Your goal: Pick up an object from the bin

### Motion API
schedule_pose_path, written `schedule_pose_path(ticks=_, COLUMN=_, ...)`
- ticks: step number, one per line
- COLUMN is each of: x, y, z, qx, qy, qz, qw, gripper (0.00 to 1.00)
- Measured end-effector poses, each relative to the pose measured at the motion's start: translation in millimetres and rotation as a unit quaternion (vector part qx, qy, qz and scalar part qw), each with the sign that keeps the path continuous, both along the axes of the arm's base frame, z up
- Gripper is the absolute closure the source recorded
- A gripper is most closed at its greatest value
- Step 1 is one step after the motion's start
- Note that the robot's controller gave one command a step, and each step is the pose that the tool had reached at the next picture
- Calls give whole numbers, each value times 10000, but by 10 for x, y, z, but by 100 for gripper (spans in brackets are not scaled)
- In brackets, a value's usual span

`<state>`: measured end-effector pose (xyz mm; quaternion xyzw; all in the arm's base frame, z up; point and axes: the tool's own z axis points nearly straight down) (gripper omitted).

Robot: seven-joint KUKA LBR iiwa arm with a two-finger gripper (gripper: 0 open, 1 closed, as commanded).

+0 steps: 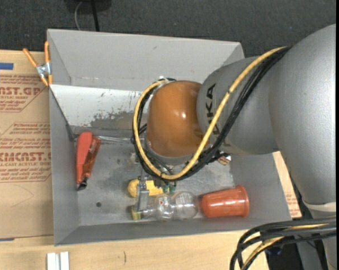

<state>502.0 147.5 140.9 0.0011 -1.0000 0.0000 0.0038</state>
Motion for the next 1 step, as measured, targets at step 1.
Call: schedule_pose_path(ticks=1, x=21, y=-5, z=40, qx=6, qy=-36, qz=-6, qw=10000, gripper=0)
